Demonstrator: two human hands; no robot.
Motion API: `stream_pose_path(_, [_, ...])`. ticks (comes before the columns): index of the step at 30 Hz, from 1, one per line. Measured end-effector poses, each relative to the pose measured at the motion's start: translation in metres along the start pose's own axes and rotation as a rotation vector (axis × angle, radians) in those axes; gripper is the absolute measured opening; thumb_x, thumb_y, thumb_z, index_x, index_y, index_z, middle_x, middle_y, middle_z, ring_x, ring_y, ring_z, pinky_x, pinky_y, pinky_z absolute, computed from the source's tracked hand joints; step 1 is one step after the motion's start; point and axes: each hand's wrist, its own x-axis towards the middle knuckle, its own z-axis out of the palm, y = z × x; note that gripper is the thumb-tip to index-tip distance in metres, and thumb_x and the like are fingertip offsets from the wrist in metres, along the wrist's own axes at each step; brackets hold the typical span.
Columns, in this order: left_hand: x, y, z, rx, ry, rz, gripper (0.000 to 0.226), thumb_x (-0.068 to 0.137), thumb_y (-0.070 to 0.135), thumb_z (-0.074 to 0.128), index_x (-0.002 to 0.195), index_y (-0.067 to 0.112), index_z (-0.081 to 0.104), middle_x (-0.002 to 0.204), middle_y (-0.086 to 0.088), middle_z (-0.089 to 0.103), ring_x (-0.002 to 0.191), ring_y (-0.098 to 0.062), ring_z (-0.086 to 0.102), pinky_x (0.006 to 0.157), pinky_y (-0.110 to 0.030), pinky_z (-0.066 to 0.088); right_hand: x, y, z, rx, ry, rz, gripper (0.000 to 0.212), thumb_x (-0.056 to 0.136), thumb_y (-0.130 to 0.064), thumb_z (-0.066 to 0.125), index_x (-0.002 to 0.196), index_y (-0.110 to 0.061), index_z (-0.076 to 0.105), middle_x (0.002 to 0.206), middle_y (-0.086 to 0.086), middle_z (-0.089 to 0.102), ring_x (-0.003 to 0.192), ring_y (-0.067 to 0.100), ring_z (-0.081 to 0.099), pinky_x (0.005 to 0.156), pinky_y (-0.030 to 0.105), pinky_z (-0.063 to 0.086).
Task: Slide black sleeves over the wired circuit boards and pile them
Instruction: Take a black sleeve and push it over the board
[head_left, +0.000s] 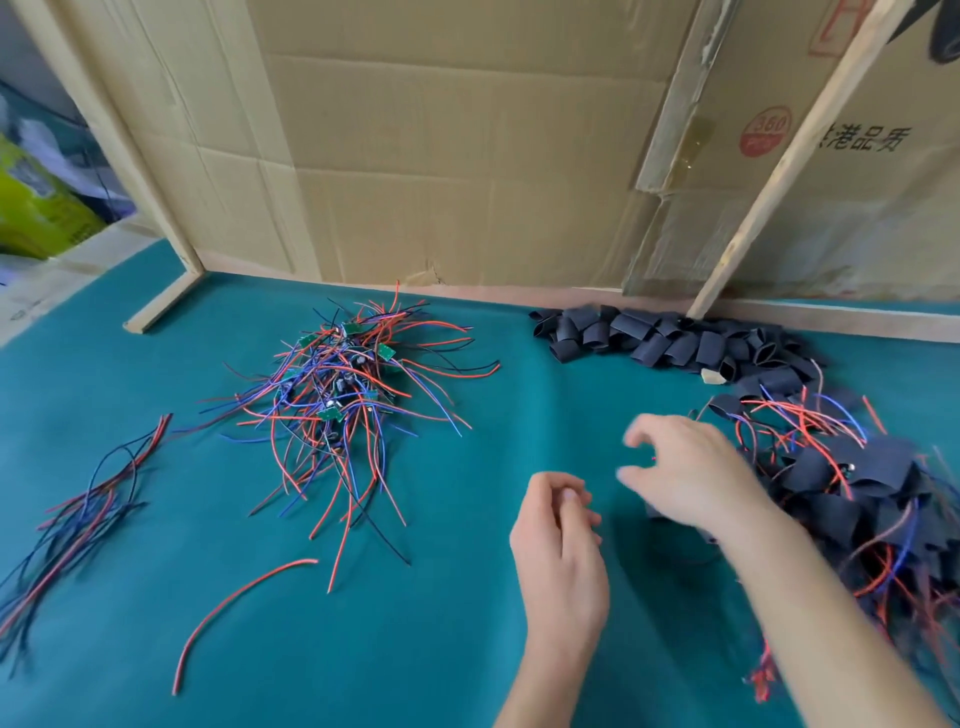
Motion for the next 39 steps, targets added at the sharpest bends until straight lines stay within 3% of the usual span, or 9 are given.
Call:
stream_pose_path(8, [-0.001,0.003,-0.002,0.064,0.013,-0.014,0.029,0.100,0.001,0.044,0.088,0.022,0.060,0.081,0.014,0.064,0.071,-0.011,0.064,0.065,-0.024,0.051,0.030,-0.019,0.011,-0.060,-0.074,-0.138,0.028,0.085,-0.021,0.070,0.107,-0.037,0.064,0.119,-0.007,0.065,0.108,0.024,0.061,0.090,0.039,0.053])
stream_pose_path(12, [-0.001,0.004,-0.003,0.088,-0.015,-0.002,0.024,0.092,0.002,0.044,0.086,0.020,0.058,0.081,0.010,0.065,0.073,-0.015,0.062,0.069,-0.037,0.054,0.057,-0.090,0.019,0.191,-0.104,-0.284,0.017,0.089,-0.039,0.069,0.105,-0.033,0.069,0.110,0.000,0.073,0.111,0.029,0.062,0.096,0.040,0.052])
stream_pose_path(15, [-0.001,0.011,-0.004,0.054,-0.069,0.004,0.031,0.091,0.007,0.054,0.072,0.031,0.050,0.068,0.016,0.053,0.063,-0.007,0.042,0.059,-0.026,0.039,0.071,-0.135,0.038,0.186,-0.160,-0.333,0.026,0.091,-0.051,0.066,0.101,-0.027,0.064,0.111,0.003,0.069,0.109,0.030,0.061,0.089,0.038,0.051])
stream_pose_path(18, [0.001,0.012,-0.006,0.037,-0.046,-0.027,0.039,0.090,0.012,0.061,0.066,0.037,0.043,0.064,0.018,0.048,0.062,-0.003,0.034,0.054,-0.018,0.031,0.080,-0.147,0.051,0.189,-0.122,-0.312,0.016,0.095,-0.042,0.065,0.091,-0.029,0.057,0.111,0.006,0.064,0.109,0.033,0.062,0.082,0.036,0.047])
stream_pose_path(25, [0.001,0.003,-0.006,0.105,0.010,0.010,0.023,0.079,0.003,0.048,0.082,0.021,0.062,0.080,0.008,0.066,0.081,-0.018,0.065,0.077,-0.044,0.055,0.068,-0.102,0.027,0.726,-0.072,-0.294,0.019,0.083,-0.024,0.085,0.072,-0.013,0.074,0.060,-0.004,0.068,0.056,0.012,0.057,0.060,0.025,0.046])
stream_pose_path(30, [0.001,0.004,-0.003,0.036,0.032,-0.030,0.029,0.093,0.000,0.049,0.084,0.022,0.064,0.078,0.011,0.069,0.073,-0.015,0.070,0.071,-0.030,0.057,0.036,-0.057,0.003,1.052,-0.044,-0.183,0.016,0.087,-0.013,0.080,0.077,-0.004,0.072,0.060,0.002,0.068,0.057,0.012,0.055,0.052,0.020,0.045])
stream_pose_path(33, [0.002,0.005,-0.002,-0.052,0.071,-0.069,0.026,0.108,0.016,0.044,0.100,0.023,0.067,0.085,0.003,0.075,0.073,-0.018,0.073,0.076,-0.036,0.059,-0.010,-0.025,0.005,1.193,-0.025,-0.183,0.016,0.087,-0.011,0.078,0.073,-0.007,0.071,0.061,0.006,0.065,0.057,0.013,0.054,0.052,0.020,0.043])
stream_pose_path(36, [0.001,0.010,-0.001,-0.159,0.091,-0.112,0.037,0.104,0.043,0.042,0.100,0.018,0.069,0.089,-0.003,0.077,0.075,-0.022,0.075,0.075,-0.036,0.061,-0.065,0.008,0.021,1.275,-0.103,-0.130,0.019,0.075,-0.023,0.081,0.071,-0.007,0.072,0.060,0.011,0.062,0.055,0.015,0.053,0.050,0.020,0.041])
stream_pose_path(39, [0.001,0.009,-0.001,-0.157,0.078,-0.131,0.034,0.106,0.037,0.046,0.091,0.017,0.070,0.087,-0.002,0.076,0.073,-0.022,0.074,0.070,-0.033,0.060,-0.099,0.037,0.034,1.250,-0.224,-0.056,0.021,0.068,-0.025,0.082,0.072,-0.006,0.075,0.059,0.019,0.065,0.053,0.020,0.055,0.050,0.023,0.043])
